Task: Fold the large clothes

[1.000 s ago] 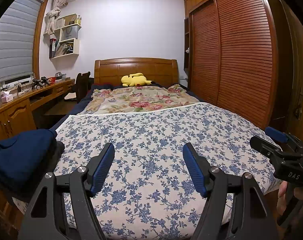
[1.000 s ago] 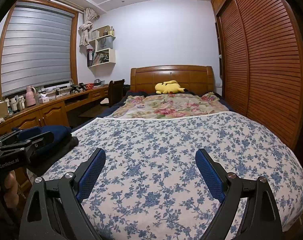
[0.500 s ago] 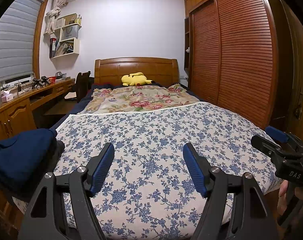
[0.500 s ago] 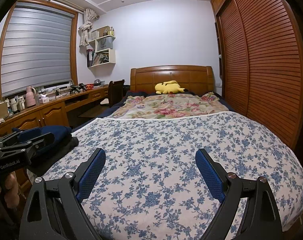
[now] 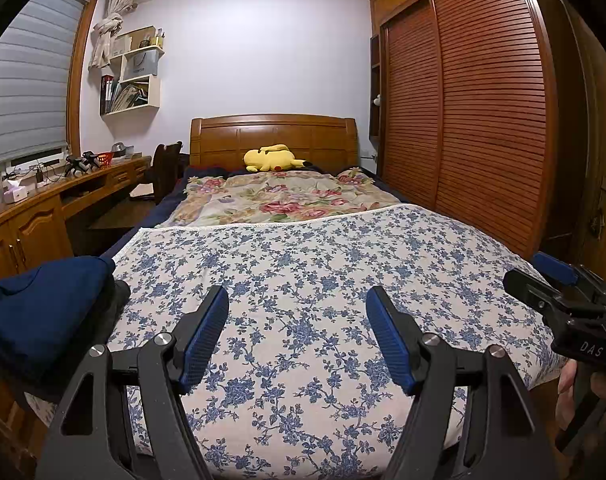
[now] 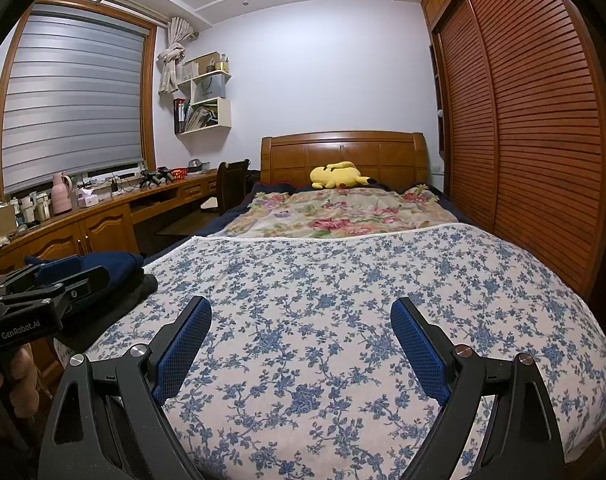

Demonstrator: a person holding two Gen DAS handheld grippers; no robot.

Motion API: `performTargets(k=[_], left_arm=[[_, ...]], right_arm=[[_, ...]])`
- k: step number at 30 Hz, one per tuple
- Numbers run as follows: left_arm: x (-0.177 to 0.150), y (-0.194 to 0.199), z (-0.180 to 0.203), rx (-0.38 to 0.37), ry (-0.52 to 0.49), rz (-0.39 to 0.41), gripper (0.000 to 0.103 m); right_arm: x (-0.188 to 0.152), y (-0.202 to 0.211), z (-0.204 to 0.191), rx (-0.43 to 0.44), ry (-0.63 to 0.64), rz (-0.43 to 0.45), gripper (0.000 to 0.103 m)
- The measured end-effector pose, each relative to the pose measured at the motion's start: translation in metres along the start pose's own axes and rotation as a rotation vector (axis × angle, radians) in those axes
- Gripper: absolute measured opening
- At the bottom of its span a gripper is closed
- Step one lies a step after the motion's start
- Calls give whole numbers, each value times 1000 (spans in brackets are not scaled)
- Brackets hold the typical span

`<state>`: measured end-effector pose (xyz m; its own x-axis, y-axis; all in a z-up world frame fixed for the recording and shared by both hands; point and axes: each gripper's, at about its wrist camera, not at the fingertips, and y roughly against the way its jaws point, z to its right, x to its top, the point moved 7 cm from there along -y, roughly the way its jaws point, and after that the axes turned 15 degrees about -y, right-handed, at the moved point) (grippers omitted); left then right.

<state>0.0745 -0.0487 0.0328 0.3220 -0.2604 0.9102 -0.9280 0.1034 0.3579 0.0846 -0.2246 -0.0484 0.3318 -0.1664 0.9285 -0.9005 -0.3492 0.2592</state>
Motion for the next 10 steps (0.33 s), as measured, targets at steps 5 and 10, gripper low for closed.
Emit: performTargets(k=[5,10], left_arm=[[0,0,0,-1,1,-1,72],[0,0,0,-1,2,0,72]], right_arm=[[0,0,0,1,0,0,92],[0,0,0,0,-3,-1,92]])
